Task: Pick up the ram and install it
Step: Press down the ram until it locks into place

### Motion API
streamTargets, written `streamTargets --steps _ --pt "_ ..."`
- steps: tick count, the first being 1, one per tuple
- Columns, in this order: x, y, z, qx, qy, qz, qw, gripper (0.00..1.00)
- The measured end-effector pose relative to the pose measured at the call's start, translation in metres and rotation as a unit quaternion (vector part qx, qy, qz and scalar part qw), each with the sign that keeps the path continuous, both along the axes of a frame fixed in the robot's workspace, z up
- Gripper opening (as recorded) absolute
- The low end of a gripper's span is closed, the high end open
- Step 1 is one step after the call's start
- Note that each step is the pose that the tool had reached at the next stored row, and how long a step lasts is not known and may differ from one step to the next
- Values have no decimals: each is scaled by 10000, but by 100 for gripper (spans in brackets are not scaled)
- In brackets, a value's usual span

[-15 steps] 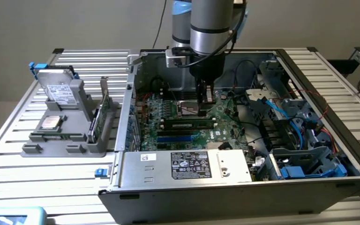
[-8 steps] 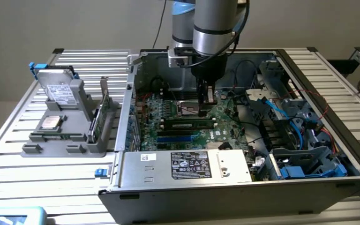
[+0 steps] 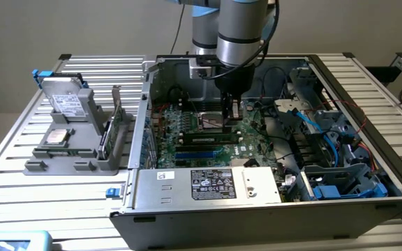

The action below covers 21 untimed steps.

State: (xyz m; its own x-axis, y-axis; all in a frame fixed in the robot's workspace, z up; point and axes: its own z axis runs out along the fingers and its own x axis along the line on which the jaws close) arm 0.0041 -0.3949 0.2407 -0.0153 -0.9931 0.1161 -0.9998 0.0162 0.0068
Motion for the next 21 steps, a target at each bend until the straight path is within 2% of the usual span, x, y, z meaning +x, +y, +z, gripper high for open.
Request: streamTargets --steps 2,4,7,12,15,21 --pt "0 -1 -16 11 0 -67 10000 11" --pt "0 -1 -29 41 1 -99 9999 11" --pt "0 -1 -47 60 1 -99 9999 11" --pt "0 2 -51 64 -7 -98 9999 11" --pt "-3 7 -54 64 -44 -98 9999 11" --pt "-18 9 -77 63 -49 -97 9999 11"
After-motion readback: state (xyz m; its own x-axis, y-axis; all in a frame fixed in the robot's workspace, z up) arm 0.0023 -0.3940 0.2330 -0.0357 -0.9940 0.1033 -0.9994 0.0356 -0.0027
